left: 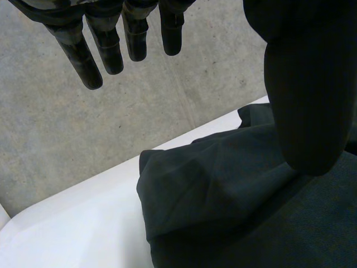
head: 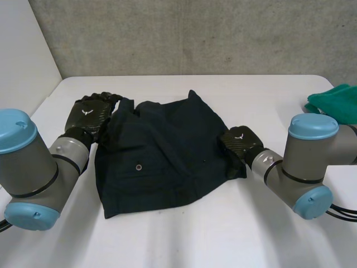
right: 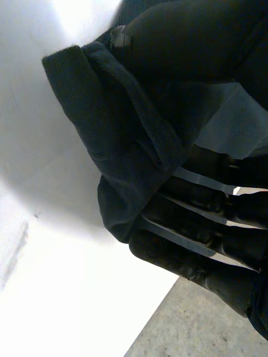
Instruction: Fold the laundry.
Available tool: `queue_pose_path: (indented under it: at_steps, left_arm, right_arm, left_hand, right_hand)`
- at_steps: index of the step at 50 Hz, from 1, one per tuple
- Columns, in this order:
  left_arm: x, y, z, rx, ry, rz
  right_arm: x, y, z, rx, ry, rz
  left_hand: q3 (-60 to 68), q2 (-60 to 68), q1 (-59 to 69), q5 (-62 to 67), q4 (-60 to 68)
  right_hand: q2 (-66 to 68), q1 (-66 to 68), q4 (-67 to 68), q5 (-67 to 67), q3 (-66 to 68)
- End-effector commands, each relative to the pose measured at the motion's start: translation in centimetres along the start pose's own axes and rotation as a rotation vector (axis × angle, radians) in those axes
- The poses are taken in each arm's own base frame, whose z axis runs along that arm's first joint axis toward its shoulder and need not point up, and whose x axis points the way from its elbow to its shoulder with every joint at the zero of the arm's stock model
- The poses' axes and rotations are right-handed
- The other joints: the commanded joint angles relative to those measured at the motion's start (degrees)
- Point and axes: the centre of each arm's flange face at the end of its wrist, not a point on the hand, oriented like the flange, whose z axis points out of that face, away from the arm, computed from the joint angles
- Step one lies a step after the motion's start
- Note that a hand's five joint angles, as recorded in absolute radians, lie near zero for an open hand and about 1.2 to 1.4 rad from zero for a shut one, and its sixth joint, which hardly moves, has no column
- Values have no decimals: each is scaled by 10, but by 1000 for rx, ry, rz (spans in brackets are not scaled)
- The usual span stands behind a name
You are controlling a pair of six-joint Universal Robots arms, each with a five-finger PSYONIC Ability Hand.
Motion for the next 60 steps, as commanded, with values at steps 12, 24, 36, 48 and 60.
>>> queue_pose_path:
  at_steps: [12,24,36,48,60]
  left_arm:
    - [-18,-24,4,70,-48,10]
    - [-16,-21,4,62,-22,8]
    - [-23,-24,36,97,129,27]
    - [-46,15,90,17,138,180]
    - [-41,25,89,-7,147,215]
  right_arm:
    - [82,-7,-10,-55,166,-228]
    - [44,-16,-18,-38,91,-13]
    - [-45,-42,-47,-27,-17,121]
    - [-87,-21,-30,-89,-6,101]
    - [-62,-26,-20,-33,107,87]
  left_hand:
    - [-21,-16,-8,-26,-17]
    - [-21,-16,-8,-26,-17]
    - [-4,2,9,-9,0]
    - [-2,3,11,-7,2]
    - [-4,2,9,-9,0]
  right_hand:
    - [125,230,119,483,124]
    - [-463,-358,-469,-105,-464]
    - [-525,-420,-532,-167,-526]
    - [-520,-415,-527,-162,-521]
    - [125,230,119,483,124]
